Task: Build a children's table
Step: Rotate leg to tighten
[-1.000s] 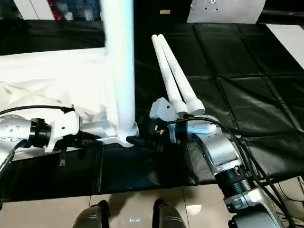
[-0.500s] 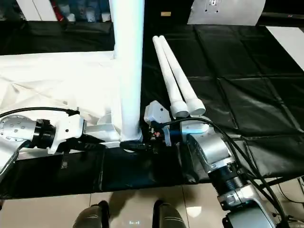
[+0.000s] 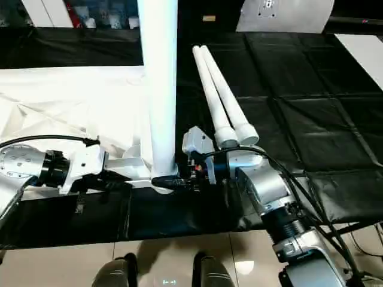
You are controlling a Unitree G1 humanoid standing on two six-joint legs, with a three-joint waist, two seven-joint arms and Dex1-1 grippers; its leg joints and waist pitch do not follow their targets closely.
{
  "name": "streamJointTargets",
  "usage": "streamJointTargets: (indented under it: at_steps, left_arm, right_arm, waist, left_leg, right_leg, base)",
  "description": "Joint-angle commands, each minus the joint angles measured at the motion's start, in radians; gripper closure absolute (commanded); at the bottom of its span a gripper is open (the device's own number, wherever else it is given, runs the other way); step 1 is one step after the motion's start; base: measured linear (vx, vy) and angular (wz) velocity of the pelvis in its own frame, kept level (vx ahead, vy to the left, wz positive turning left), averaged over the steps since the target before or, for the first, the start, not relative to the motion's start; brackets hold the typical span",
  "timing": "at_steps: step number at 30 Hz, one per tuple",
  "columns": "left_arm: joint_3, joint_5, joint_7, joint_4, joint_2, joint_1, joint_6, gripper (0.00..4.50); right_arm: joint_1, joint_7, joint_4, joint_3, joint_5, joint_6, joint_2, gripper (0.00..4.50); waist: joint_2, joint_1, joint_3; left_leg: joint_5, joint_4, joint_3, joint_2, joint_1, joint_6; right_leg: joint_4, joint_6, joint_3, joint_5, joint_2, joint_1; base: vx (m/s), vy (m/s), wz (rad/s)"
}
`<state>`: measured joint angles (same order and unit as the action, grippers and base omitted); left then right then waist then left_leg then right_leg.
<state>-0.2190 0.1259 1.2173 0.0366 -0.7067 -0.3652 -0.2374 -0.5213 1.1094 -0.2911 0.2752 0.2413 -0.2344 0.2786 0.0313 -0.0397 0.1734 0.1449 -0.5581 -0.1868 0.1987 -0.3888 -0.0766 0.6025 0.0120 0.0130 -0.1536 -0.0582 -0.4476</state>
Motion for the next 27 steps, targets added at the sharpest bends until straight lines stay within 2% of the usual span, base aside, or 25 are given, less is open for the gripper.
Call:
streamJointTargets:
  at_steps: [1,2,3,4,6,8,9,10,11,12,13,14,15,16,18,19,22,23,24,25,27]
  left_arm:
    - [-0.009,0.025,-0.044,-0.049,0.032,0.005,-0.040,4.50]
    - [0.037,0.008,-0.198,-0.094,0.100,0.011,-0.147,4.50]
    - [0.054,0.006,-0.251,-0.111,0.128,0.014,-0.185,4.50]
    - [0.064,0.003,-0.283,-0.123,0.145,0.016,-0.208,4.50]
    - [0.078,-0.014,-0.351,-0.153,0.181,0.021,-0.253,4.50]
    - [0.081,-0.022,-0.379,-0.167,0.202,0.022,-0.272,4.50]
    - [0.086,-0.035,-0.421,-0.189,0.232,0.025,-0.301,4.50]
    - [0.082,-0.088,-0.565,-0.259,0.359,0.018,-0.397,4.50]
    - [0.080,-0.092,-0.576,-0.265,0.371,0.017,-0.404,4.50]
    - [0.067,-0.110,-0.615,-0.285,0.418,0.008,-0.428,4.50]
    - [0.055,-0.115,-0.620,-0.289,0.423,0.002,-0.431,4.50]
    - [0.055,-0.115,-0.620,-0.289,0.423,0.002,-0.431,4.50]
    - [0.052,-0.117,-0.619,-0.289,0.422,0.000,-0.430,4.50]
    - [0.034,-0.124,-0.618,-0.292,0.417,-0.011,-0.432,4.50]
    - [0.020,-0.132,-0.614,-0.295,0.407,-0.017,-0.434,4.50]
    - [0.013,-0.134,-0.594,-0.286,0.367,-0.014,-0.427,4.50]
    - [0.014,-0.137,-0.582,-0.277,0.338,-0.009,-0.421,4.50]
    - [0.021,-0.147,-0.566,-0.267,0.313,-0.003,-0.416,4.50]
    - [0.021,-0.147,-0.566,-0.267,0.313,-0.003,-0.416,4.50]
    - [0.028,-0.160,-0.550,-0.259,0.300,0.001,-0.413,4.50]
    - [0.034,-0.165,-0.516,-0.235,0.266,0.001,-0.386,4.50]
  right_arm:
    - [0.024,-0.104,-0.052,0.014,-0.038,-0.050,-0.025,1.76]
    - [0.038,-0.252,-0.063,-0.022,-0.040,-0.088,-0.105,1.76]
    - [0.042,-0.298,-0.066,-0.035,-0.036,-0.101,-0.134,1.76]
    - [0.044,-0.328,-0.068,-0.044,-0.033,-0.109,-0.152,1.76]
    - [0.044,-0.394,-0.076,-0.060,-0.034,-0.119,-0.194,1.76]
    - [0.041,-0.422,-0.083,-0.066,-0.034,-0.121,-0.214,1.76]
    - [0.037,-0.465,-0.094,-0.076,-0.034,-0.123,-0.244,1.76]
    - [0.000,-0.618,-0.158,-0.118,-0.032,-0.115,-0.349,1.77]
    - [-0.004,-0.629,-0.165,-0.121,-0.032,-0.114,-0.357,1.77]
    - [-0.025,-0.675,-0.196,-0.128,-0.039,-0.102,-0.386,1.77]
    - [-0.031,-0.690,-0.207,-0.128,-0.049,-0.097,-0.392,1.77]
    - [-0.031,-0.690,-0.207,-0.128,-0.049,-0.097,-0.392,1.77]
    - [-0.032,-0.690,-0.209,-0.128,-0.050,-0.096,-0.392,1.77]
    - [-0.035,-0.692,-0.218,-0.133,-0.054,-0.087,-0.397,1.08]
    - [-0.035,-0.697,-0.224,-0.141,-0.061,-0.081,-0.399,1.08]
    - [-0.029,-0.693,-0.220,-0.154,-0.061,-0.081,-0.385,1.08]
    - [-0.023,-0.684,-0.207,-0.157,-0.062,-0.080,-0.370,0.64]
    - [-0.015,-0.668,-0.189,-0.163,-0.064,-0.077,-0.354,0.62]
    - [-0.015,-0.668,-0.189,-0.163,-0.064,-0.077,-0.354,0.57]
    - [-0.008,-0.653,-0.171,-0.166,-0.064,-0.067,-0.338,0.30]
    - [0.004,-0.603,-0.130,-0.165,-0.053,-0.055,-0.295,0.21]
  waist:
    - [-0.018,0.002,-0.068]
    - [-0.024,0.002,-0.065]
    - [-0.023,0.009,-0.059]
    - [-0.021,0.013,-0.063]
    - [-0.020,0.020,-0.061]
    - [-0.019,0.025,-0.061]
    - [-0.016,0.027,-0.058]
    - [-0.016,0.031,-0.058]
    - [-0.016,0.038,-0.055]
    - [0.000,0.042,-0.056]
    - [-0.010,0.042,-0.058]
    - [-0.012,0.042,-0.059]
    - [-0.011,0.042,-0.059]
    - [-0.009,0.039,-0.058]
    - [-0.009,0.035,-0.060]
    - [-0.011,0.033,-0.061]
    - [-0.012,0.032,-0.068]
    - [-0.016,0.034,-0.067]
    - [-0.017,0.033,-0.068]
    - [-0.016,0.034,-0.066]
    - [-0.013,0.033,-0.066]
  left_leg:
    - [0.285,0.062,0.005,0.019,0.024,0.001]
    - [0.307,0.064,0.008,0.018,0.025,-0.007]
    - [0.338,0.069,0.012,0.021,0.023,-0.029]
    - [0.363,0.067,0.016,0.019,0.029,-0.040]
    - [0.365,0.070,0.019,0.018,0.026,-0.040]
    - [0.384,0.067,0.017,0.016,0.032,-0.032]
    - [0.384,0.066,0.015,0.016,0.030,-0.025]
    - [0.373,0.068,0.016,0.017,0.028,-0.027]
    - [0.375,0.069,0.018,0.020,0.025,-0.030]
    - [0.376,0.068,0.021,0.017,0.023,-0.035]
    - [0.366,0.067,0.022,0.014,0.023,-0.028]
    - [0.359,0.067,0.021,0.013,0.022,-0.022]
    - [0.356,0.067,0.017,0.013,0.022,-0.012]
    - [0.354,0.064,0.013,0.011,0.024,0.000]
    - [0.332,0.066,0.014,0.010,0.019,0.007]
    - [0.314,0.067,0.014,0.011,0.017,0.008]
    - [0.263,0.064,0.012,0.011,0.014,0.011]
    - [0.257,0.064,0.011,0.013,0.015,0.011]
    - [0.254,0.063,0.011,0.013,0.015,0.012]
    - [0.253,0.064,0.010,0.013,0.014,0.013]
    - [0.255,0.063,0.009,0.013,0.015,0.017]
  right_leg:
    - [-0.071,0.220,-0.031,-0.308,-0.053,0.055]
    - [-0.073,0.207,-0.031,-0.350,-0.055,0.054]
    - [-0.077,0.192,-0.031,-0.409,-0.056,0.053]
    - [-0.083,0.171,-0.030,-0.471,-0.059,0.050]
    - [-0.086,0.152,-0.029,-0.480,-0.057,0.049]
    - [-0.091,0.145,-0.030,-0.475,-0.051,0.041]
    - [-0.093,0.141,-0.033,-0.484,-0.053,0.039]
    - [-0.094,0.136,-0.033,-0.496,-0.055,0.039]
    - [-0.095,0.137,-0.033,-0.501,-0.056,0.039]
    - [-0.096,0.120,-0.027,-0.528,-0.054,0.042]
    - [-0.095,0.107,-0.026,-0.516,-0.055,0.042]
    - [-0.096,0.104,-0.027,-0.495,-0.054,0.040]
    - [-0.096,0.104,-0.028,-0.457,-0.049,0.037]
    - [-0.097,0.103,-0.030,-0.438,-0.047,0.034]
    - [-0.094,0.101,-0.029,-0.424,-0.048,0.039]
    - [-0.091,0.104,-0.029,-0.399,-0.048,0.041]
    - [-0.081,0.127,-0.029,-0.302,-0.046,0.045]
    - [-0.077,0.149,-0.028,-0.252,-0.043,0.045]
    - [-0.076,0.155,-0.028,-0.239,-0.044,0.047]
    - [-0.075,0.164,-0.028,-0.229,-0.044,0.049]
    - [-0.077,0.163,-0.029,-0.237,-0.045,0.050]
  base:
    - [0.000,0.000,0.00]
    - [0.000,0.000,0.00]
    - [0.000,0.000,0.00]
    - [0.000,0.000,0.00]
    - [0.000,0.000,0.00]
    - [0.000,0.000,0.00]
    - [0.000,0.000,0.00]
    - [0.000,0.000,0.00]
    - [0.000,0.000,0.00]
    - [0.000,0.000,0.00]
    - [0.000,0.000,0.00]
    - [0.000,0.000,0.00]
    - [0.000,0.000,0.00]
    - [0.000,0.000,0.00]
    - [0.000,0.000,0.00]
    - [0.000,0.000,0.00]
    - [0.000,0.000,0.00]
    - [0.000,0.000,0.00]
    - [0.000,0.000,0.00]
    - [0.000,0.000,0.00]
    - [0.000,0.000,0.00]
